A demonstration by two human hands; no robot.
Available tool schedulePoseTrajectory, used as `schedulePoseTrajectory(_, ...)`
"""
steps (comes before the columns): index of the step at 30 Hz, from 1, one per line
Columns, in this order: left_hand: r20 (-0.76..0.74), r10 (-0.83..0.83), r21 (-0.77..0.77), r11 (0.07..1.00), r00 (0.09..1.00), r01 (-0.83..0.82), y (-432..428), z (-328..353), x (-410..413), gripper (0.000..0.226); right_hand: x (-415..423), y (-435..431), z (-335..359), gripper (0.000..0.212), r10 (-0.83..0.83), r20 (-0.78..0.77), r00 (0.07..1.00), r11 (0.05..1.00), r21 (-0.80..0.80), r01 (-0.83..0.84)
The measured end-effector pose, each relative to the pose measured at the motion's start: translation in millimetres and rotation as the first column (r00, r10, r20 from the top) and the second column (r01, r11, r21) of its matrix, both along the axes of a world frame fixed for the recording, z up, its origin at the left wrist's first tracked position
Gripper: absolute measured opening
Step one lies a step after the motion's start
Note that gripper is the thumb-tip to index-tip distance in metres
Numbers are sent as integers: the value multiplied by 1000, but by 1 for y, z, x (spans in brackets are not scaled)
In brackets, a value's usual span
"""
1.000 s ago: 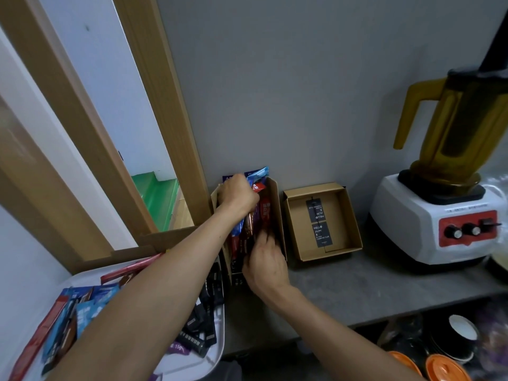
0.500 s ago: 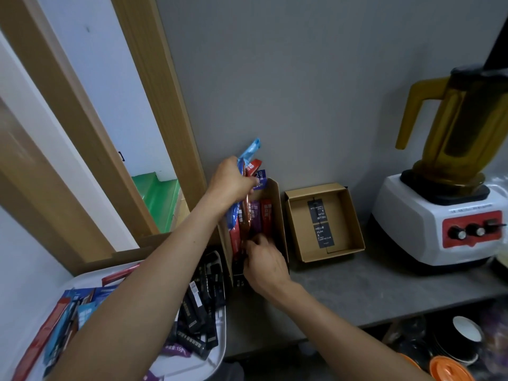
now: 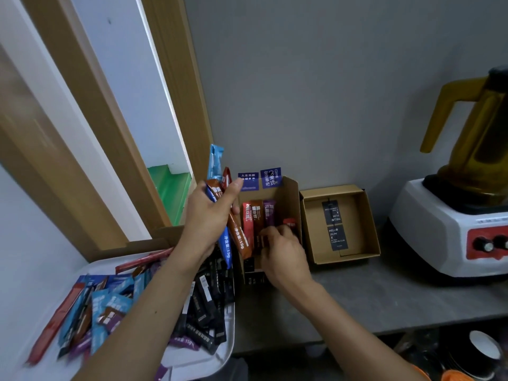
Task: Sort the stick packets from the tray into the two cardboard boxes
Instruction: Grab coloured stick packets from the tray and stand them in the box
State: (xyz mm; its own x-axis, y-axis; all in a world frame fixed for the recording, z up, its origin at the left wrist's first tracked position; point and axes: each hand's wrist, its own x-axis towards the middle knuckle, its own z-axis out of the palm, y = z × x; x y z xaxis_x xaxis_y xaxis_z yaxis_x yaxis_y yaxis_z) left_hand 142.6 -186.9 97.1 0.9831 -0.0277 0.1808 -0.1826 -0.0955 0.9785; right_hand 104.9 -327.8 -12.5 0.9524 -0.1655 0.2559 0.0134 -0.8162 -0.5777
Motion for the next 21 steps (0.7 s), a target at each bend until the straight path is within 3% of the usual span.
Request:
schedulePoseTrajectory(4, 11, -16, -28, 999, 1000, 16, -2, -2, -3, 26, 18, 9, 8, 41, -69, 24, 997, 984, -164, 72)
schedulePoseTrajectory(7, 15, 0, -29, 1000, 1000, 1, -2, -1, -3, 27, 41, 13, 12, 28, -90, 25, 996, 975, -202, 94)
schedulePoseTrajectory(13, 43, 19, -13, 1000, 999, -18, -1, -5, 0, 29, 58, 7, 12, 19, -9, -29, 1000, 1000, -17, 8)
schedulePoseTrajectory(21, 147, 85, 66, 993, 985, -96, -1, -8, 0, 28, 25, -2, 11, 10, 66, 137, 988, 995, 63, -75)
